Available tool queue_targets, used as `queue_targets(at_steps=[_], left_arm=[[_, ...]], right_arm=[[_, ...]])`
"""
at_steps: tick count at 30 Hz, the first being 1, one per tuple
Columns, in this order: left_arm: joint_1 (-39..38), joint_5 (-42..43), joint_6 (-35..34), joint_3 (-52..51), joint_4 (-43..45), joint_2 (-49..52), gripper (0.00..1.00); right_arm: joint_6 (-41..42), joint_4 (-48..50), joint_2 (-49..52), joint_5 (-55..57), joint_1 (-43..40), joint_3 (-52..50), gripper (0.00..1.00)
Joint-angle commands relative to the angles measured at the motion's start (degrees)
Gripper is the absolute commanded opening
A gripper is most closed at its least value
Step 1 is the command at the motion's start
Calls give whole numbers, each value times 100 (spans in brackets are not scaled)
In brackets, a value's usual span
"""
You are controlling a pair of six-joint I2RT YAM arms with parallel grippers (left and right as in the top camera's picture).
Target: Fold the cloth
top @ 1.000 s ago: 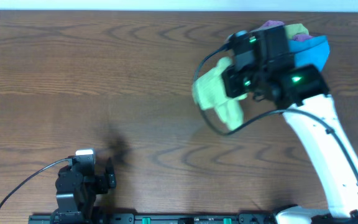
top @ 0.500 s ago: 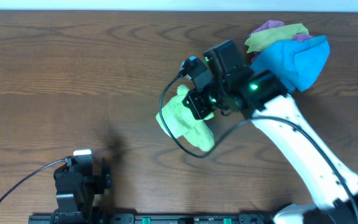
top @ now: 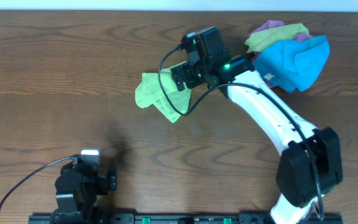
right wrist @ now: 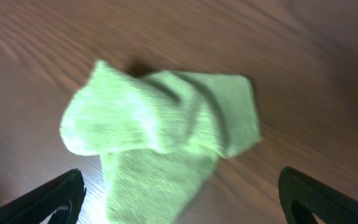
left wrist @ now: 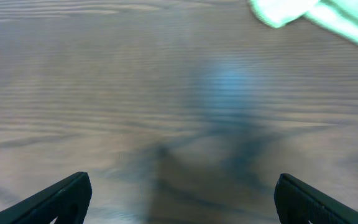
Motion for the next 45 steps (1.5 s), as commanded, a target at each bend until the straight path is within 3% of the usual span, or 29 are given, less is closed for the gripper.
queue_targets(at_steps=[1,5,14,30,38,42,45], left_arm=[[-17,745,96,-66,74,-42,96],[-20,1207,96,-66,251,-42,95],[-20,1668,50,-66,341,-42,95],[-20,2476,52,-66,345,-42,95],[-20,2793,52,-66,345,-42,96],[-20,2970,50,-66,363,-42,95],[-20,3025,-302,-66,439,-42,95]], right_arm=[[114,-400,-144,179,-149,96,99],[118,-754,-4,-518,-273,-96,99],[649,-527,785,-1506,-411,-310,83],[1340,146,1519,-1589,-402,-310,64],[1451,221,1657,-1591,-400,-310,61],[1449,227,1663,-1587,-400,-310,48],[1445,306,1663,-1587,-400,-310,27]])
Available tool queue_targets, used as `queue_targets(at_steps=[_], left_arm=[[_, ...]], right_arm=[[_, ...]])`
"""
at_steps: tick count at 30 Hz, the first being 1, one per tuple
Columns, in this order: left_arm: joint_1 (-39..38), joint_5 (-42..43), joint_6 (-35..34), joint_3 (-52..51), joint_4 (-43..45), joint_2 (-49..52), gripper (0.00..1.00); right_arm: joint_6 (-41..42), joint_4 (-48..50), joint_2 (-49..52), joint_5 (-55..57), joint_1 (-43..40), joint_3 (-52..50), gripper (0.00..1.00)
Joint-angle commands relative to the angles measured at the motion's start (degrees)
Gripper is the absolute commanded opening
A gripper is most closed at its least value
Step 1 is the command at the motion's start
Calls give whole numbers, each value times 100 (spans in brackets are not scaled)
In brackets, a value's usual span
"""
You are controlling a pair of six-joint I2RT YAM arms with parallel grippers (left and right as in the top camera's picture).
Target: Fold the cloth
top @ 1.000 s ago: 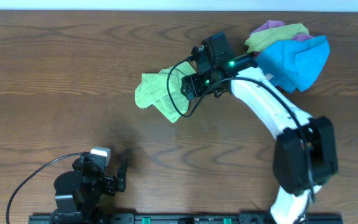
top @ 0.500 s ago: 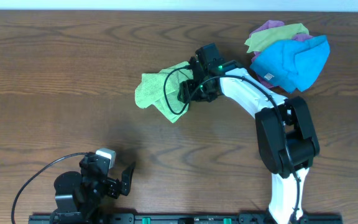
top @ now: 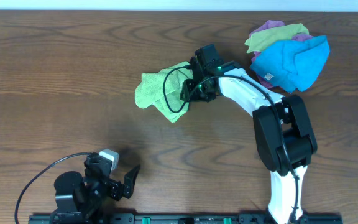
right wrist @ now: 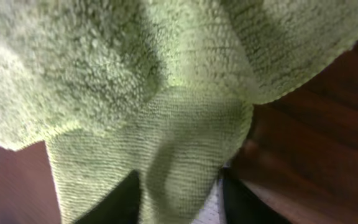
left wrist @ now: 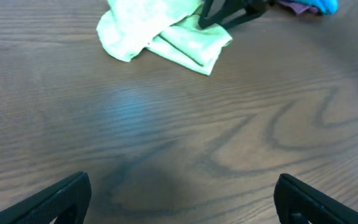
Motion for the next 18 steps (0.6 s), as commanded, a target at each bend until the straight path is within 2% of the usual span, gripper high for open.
queue_targets(at_steps=[1,3,4,10,14,18], left_arm=[[-20,210,-415,-46,125,-42,95],[-20,208,-706,-46,271,-42,95],[-20,203,-817,-46,361,-42,95],[-20,122,-1617,-46,1209,28,95],[-20,129,-2214,-46,1397,361,95],[-26,149,-2404,-46,1639,896,95]], right_arm=[[55,87,81,-46,-37,-4,19],[37,131,50,-37,-52,11,4],[28,125,20,-4,-74,35,2],[-267,-74,-588,813,-238,199,1],[-584,-179,-1189,1488,-391,203,1],[-953,-256,-1622,2118,-551,203,2]])
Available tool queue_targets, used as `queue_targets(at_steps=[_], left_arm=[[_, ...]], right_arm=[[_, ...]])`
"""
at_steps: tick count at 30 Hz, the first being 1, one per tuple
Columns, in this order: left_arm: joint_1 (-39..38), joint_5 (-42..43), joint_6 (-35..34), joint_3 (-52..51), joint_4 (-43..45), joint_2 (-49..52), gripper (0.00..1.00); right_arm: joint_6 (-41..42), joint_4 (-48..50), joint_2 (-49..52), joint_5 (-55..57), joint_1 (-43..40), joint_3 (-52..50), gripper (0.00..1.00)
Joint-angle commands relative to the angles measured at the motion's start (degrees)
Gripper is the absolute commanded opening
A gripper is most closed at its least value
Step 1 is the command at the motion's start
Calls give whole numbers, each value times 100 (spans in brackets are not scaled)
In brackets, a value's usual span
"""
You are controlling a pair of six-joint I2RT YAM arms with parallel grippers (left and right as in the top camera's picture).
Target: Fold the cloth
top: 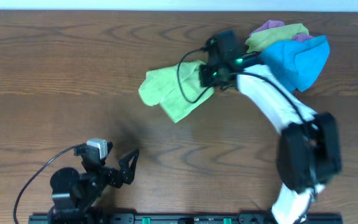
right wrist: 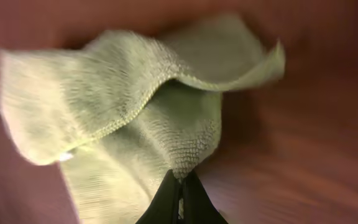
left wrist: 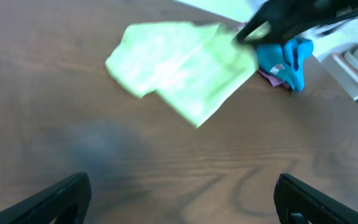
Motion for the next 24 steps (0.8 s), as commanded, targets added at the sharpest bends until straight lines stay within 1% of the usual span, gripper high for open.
queue_targets(at_steps=[1,3,4,5,8,9,10,12,14,16,18,20,24], left_arm=[[-31,61,-424,-42,238,459,96],[-31,81,-446,-42,483,852,95],[-31,111,-452,-42,608,1069,95],[-31,136,-492,-42,719,1261,95],[-31,293,-636,-42,1139,1882,95],[-31,413,-684,-42,1346,2105,95],[-31,568,-734,-42,1574,2317,95],[-31,822,-791,-42,2092,2688,95],[-31,852,-1086,-42,2586,2940,96],[-31,846,-1725,-42,3097,3147,95],[-31,833,-2109,-42,3460,3279,95],[-31,831,-2199,-42,3692,3410,95],[-83,839,-2391,-13,3740,3775,96]], right_arm=[[-496,-52,-426,968,-173,162,2],[-603,-70,-511,1449,-262,162,3],[-649,-76,-516,1650,-308,162,5],[-713,-94,-516,1768,-345,162,9],[-767,-160,-503,2022,-448,160,32],[-767,-166,-503,2124,-461,160,45],[-758,-166,-503,2210,-468,160,61],[-732,-223,-505,2225,-468,162,73],[-654,-415,-505,2184,-448,162,78],[-391,-793,-505,2015,-413,162,79],[-284,-1143,-505,1670,-413,160,81],[-223,-1357,-505,1558,-446,120,81],[-179,-1335,-503,1381,-682,-144,84]])
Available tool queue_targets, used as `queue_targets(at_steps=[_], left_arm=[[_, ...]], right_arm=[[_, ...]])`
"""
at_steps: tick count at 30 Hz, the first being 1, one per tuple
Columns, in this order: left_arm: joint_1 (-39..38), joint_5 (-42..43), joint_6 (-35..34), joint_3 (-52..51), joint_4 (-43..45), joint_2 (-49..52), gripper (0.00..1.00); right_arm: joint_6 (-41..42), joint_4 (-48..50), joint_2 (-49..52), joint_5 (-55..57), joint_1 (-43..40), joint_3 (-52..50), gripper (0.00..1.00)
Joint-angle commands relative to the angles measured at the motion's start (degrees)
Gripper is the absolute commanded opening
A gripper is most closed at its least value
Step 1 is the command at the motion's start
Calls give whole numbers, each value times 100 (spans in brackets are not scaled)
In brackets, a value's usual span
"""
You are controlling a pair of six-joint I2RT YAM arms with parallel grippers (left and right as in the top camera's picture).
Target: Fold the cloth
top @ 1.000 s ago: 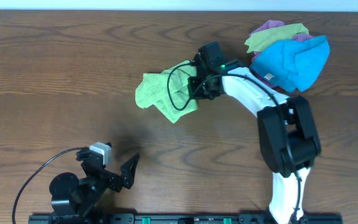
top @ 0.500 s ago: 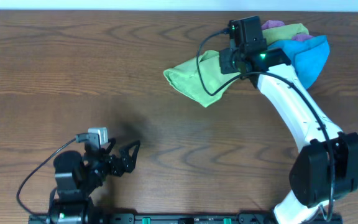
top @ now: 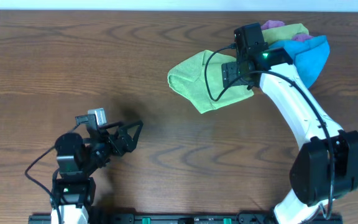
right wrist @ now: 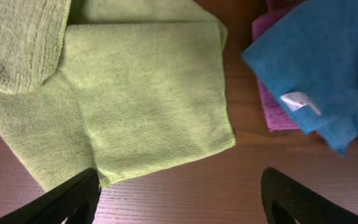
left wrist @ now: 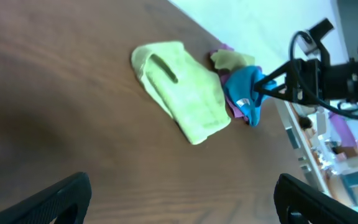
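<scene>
The lime-green cloth (top: 197,81) lies spread on the wooden table, right of centre, with one corner flap (right wrist: 23,43) turned over on itself. My right gripper (top: 240,78) hovers over its right edge. In the right wrist view that gripper (right wrist: 179,205) is open, with the cloth (right wrist: 135,106) below and nothing held. My left gripper (top: 129,134) is open near the front left, raised off the table and far from the cloth. The left wrist view shows the cloth (left wrist: 179,93) in the distance past that gripper (left wrist: 182,205).
A pile of other cloths sits at the back right, touching the green one: a blue cloth (top: 297,59) on top, with purple and yellow-green ones (top: 275,31) under it. In the right wrist view the blue cloth (right wrist: 328,74) has a white label. The right arm's cable (top: 213,68) loops over the green cloth.
My right gripper was shut on the green cloth and held it up; now it is open and the cloth lies flatter, further right, against the pile. The left arm has risen and tilted up.
First my right gripper hung open above the crumpled green cloth at mid-table. Then it was down on the cloth, its fingers around a fold. Then it was shut on the cloth, further right. Now the cloth is let go and spread beside the pile.
</scene>
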Motion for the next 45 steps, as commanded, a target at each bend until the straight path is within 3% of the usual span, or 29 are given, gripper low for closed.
queue_targets(at_steps=[1,14,20,25,31,37,45], left_arm=[[-133,105,-417,33,17,310,96],[-1718,-328,-468,1836,-20,2881,96],[-1886,-483,-466,2551,90,4293,96],[-1888,-479,-470,3003,813,5235,96],[-1891,-671,-970,3045,1851,5569,96],[-1902,-1517,-1005,3073,1856,5755,96],[-1904,-1569,-1001,3506,1858,6367,96]], right_arm=[[179,24,20,-428,-310,-273,84],[177,503,22,-1333,-796,-916,82],[179,568,22,-1556,-791,-916,79],[179,577,22,-1657,-785,-916,77],[179,573,22,-1661,-785,-916,76],[179,575,22,-1696,-785,-916,76],[181,616,22,-1698,-785,-916,75]])
